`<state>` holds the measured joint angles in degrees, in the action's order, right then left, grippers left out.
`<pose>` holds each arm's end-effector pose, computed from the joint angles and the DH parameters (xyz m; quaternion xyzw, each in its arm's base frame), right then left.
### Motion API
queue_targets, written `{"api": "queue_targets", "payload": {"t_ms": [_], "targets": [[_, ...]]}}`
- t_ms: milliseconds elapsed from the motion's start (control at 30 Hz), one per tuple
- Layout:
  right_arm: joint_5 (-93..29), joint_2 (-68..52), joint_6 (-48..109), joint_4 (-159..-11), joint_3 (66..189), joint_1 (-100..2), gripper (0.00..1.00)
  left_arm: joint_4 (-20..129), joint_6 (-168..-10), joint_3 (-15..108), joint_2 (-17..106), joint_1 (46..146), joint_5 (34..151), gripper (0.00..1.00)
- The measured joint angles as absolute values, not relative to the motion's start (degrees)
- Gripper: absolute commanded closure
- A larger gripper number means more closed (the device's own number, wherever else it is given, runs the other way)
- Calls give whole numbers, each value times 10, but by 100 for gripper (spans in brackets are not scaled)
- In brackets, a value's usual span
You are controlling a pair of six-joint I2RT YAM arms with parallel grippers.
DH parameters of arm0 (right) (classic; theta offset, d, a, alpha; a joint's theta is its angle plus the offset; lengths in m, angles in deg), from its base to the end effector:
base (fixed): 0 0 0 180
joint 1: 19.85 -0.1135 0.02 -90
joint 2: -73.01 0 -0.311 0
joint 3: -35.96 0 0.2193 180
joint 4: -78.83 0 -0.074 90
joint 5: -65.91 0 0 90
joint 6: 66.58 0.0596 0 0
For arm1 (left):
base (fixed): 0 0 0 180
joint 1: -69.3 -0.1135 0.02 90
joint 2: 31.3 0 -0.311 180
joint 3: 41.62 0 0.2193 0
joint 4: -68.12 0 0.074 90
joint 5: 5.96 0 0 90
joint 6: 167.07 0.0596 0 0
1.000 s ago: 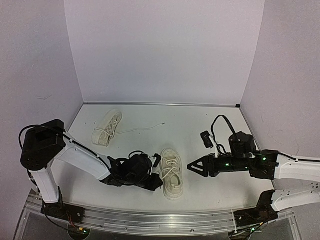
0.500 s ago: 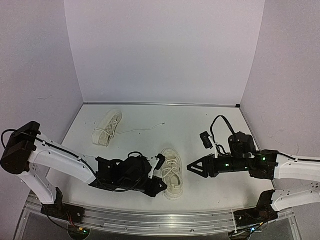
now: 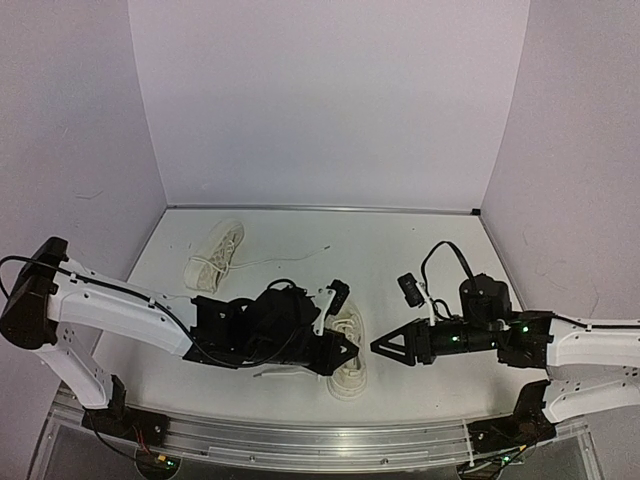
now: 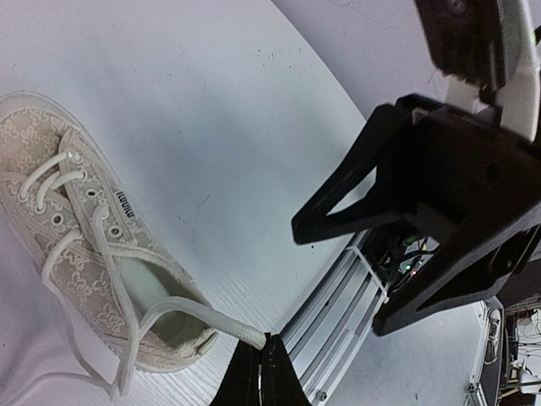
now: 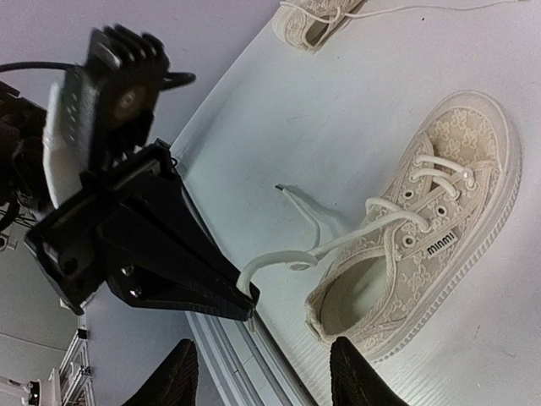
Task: Tie the shoes
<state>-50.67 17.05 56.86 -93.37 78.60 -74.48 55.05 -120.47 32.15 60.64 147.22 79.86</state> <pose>0.0813 0.1606 0.2748 -0.2754 0.7650 0.5189 0.2639 0.0781 -0.3443 0.2867 0.2413 0.8369 -0.4118 0.2679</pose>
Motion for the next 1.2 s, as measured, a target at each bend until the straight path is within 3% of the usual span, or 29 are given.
{"api": "queue_targets", "payload": {"t_ms": [500,1200], "targets": [[-522,147,580,-992,771,-752,54,542,-1205,353,606,1465,779,100],[-513,64,556,-1025,805,-781,73,542,-1205,353,606,1465,789,100]]}}
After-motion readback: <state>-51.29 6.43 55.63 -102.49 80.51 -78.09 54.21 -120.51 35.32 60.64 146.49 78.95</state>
